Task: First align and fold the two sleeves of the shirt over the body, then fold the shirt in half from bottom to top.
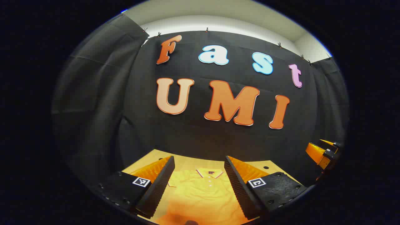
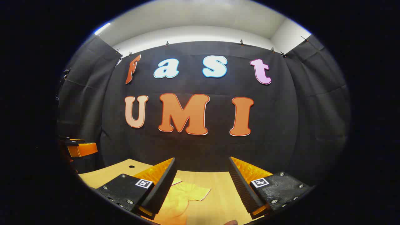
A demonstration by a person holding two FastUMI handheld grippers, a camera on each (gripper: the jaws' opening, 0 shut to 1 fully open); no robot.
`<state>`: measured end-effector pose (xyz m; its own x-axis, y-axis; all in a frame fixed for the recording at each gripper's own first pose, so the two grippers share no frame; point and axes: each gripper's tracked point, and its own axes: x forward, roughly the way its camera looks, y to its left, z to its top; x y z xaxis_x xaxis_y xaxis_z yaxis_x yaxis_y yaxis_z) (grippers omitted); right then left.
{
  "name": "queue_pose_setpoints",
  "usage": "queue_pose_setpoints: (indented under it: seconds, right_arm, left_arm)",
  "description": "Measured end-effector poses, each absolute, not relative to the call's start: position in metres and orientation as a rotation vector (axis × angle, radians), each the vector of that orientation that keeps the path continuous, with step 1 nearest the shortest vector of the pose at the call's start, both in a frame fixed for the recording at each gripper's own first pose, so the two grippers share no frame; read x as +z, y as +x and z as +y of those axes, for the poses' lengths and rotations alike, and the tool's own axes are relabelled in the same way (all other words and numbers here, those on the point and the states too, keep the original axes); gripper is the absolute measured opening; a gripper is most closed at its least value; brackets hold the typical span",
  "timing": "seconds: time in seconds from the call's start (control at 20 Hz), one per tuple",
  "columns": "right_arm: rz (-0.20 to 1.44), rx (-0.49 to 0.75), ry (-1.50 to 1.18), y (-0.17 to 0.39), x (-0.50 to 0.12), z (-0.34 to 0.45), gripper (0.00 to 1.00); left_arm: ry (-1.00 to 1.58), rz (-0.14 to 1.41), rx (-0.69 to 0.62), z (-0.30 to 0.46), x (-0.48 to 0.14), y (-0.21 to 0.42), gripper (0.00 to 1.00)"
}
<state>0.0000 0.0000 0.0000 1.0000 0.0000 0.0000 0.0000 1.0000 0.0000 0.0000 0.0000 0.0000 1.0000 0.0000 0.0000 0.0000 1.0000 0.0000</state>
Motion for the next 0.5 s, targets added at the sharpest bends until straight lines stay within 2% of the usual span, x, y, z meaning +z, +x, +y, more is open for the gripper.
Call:
queue_pose_setpoints:
  seconds: [0.15,0.2,0.25,0.3,0.35,0.5]
  right_arm:
    - [0.029,-0.022,-0.012,-0.012,0.002,0.039,0.99]
    - [0.012,-0.042,-0.038,-0.015,0.008,0.043,0.94]
    - [0.017,-0.035,-0.062,-0.016,0.008,0.052,0.98]
    - [0.023,-0.025,-0.082,-0.019,0.008,0.061,0.94]
    - [0.017,-0.027,-0.102,-0.020,0.010,0.066,0.99]
    - [0.012,-0.034,-0.122,-0.020,0.008,0.071,0.98]
  left_arm:
    - [0.028,0.022,-0.064,0.025,0.007,0.007,0.98]
    - [0.032,-0.007,-0.106,0.024,0.014,0.007,0.98]
    - [0.038,-0.028,-0.123,0.028,0.019,0.006,0.98]
    - [0.045,-0.038,-0.130,0.034,0.018,0.007,0.97]
    - [0.045,-0.033,-0.134,0.035,0.016,0.009,0.97]
    - [0.050,-0.034,-0.150,0.032,0.009,0.008,0.98]
